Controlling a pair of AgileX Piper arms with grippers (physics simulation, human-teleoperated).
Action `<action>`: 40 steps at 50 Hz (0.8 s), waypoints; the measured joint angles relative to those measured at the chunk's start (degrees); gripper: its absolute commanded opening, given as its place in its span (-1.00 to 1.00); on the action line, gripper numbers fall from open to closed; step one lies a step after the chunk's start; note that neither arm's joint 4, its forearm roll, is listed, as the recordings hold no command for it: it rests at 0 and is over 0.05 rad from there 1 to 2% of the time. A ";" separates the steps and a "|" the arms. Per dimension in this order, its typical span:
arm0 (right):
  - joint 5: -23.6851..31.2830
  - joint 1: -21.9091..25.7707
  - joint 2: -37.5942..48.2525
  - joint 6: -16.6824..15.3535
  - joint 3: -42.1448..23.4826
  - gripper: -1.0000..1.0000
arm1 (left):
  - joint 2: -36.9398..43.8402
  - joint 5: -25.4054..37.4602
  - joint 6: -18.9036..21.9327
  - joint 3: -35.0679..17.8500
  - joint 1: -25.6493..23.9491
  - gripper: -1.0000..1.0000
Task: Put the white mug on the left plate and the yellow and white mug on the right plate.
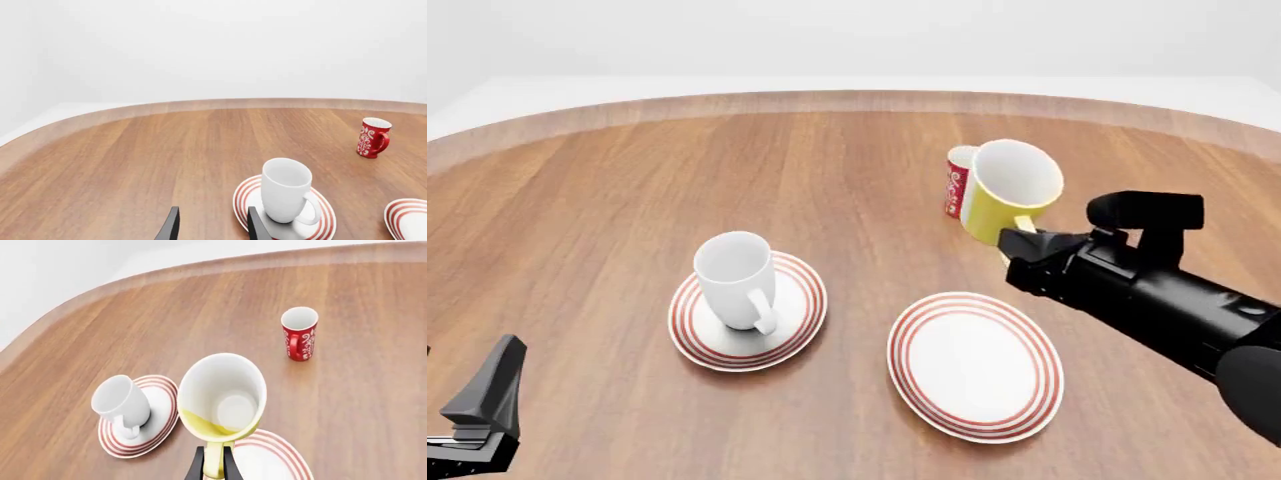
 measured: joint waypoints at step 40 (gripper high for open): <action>0.05 0.47 -7.20 1.59 10.21 -1.00 | 0.00 0.00 0.00 0.00 0.00 1.00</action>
